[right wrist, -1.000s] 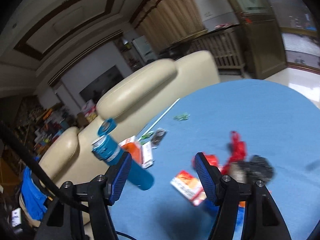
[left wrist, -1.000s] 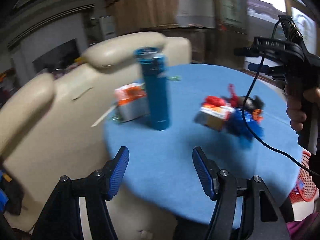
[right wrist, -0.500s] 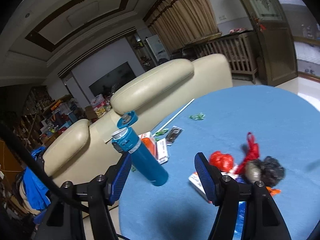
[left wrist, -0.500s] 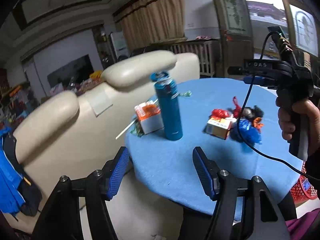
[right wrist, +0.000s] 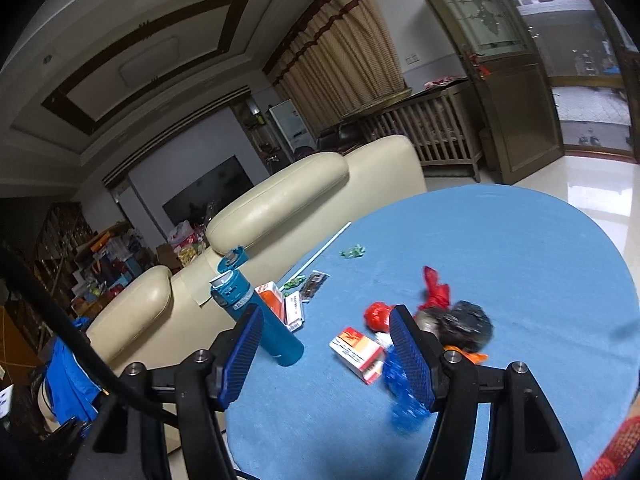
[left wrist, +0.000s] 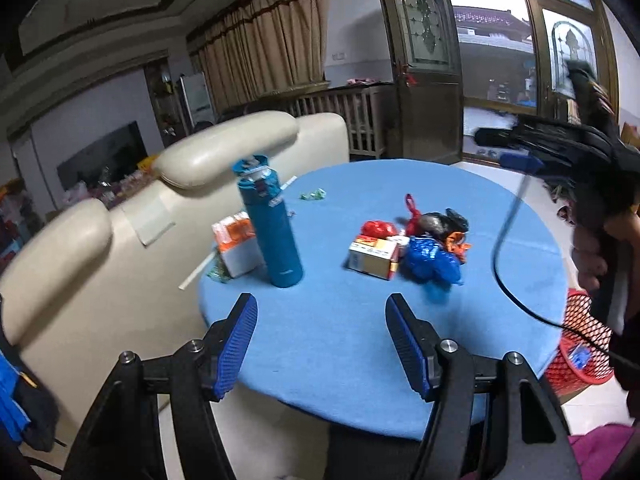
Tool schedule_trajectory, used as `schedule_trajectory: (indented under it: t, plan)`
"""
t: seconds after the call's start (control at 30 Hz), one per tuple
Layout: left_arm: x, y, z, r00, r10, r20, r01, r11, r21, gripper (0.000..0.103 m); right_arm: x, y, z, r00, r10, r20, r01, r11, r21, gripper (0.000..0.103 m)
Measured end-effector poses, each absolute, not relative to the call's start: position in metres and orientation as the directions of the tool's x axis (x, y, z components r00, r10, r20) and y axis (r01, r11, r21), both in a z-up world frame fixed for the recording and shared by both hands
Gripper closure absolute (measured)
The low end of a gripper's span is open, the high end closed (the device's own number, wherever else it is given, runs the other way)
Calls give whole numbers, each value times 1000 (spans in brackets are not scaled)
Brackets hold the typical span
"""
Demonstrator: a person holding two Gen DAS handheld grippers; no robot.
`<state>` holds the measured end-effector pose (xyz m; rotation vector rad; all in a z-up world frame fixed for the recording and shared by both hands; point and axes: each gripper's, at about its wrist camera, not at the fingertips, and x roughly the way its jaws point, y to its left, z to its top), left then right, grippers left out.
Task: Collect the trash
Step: 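Drop the tray and carton into the red wastebasket, return both tools to the table, then grasp the blue plastic bag with the left tool while the right tool grasps the orange bag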
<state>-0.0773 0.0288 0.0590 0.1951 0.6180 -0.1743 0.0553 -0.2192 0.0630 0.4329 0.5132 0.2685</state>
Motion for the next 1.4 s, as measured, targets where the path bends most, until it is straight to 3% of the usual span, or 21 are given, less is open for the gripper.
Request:
schedule_trajectory:
  t: [0.23, 0.57, 0.73, 1.2, 1.27, 1.33, 1.4]
  plan:
    - [-28, 14, 29, 726, -162, -669, 257, 965, 45, 35, 42, -251, 37, 806, 359, -470, -98, 865, 492, 34]
    - [46, -2, -36, 565, -195, -801, 267, 963, -46, 35, 96, -268, -46, 681, 390, -620, -7, 850, 527, 35]
    - [67, -3, -57, 513, -193, -836, 273, 960, -55, 35, 125, -276, -81, 654, 332, -680, 77, 865, 496, 48]
    - [109, -65, -53, 412, -361, -837, 409, 894, -184, 35, 189, -279, -134, 538, 356, -764, 86, 878, 470, 48]
    - [116, -74, -55, 402, -371, -837, 420, 887, -191, 35, 190, -281, -135, 550, 365, -751, 79, 873, 482, 50]
    - [122, -82, -58, 387, -373, -843, 415, 887, -202, 35, 187, -282, -133, 567, 352, -745, 64, 883, 466, 61]
    - [124, -86, -61, 369, -386, -846, 413, 883, -223, 35, 180, -288, -130, 583, 356, -730, 60, 878, 475, 63]
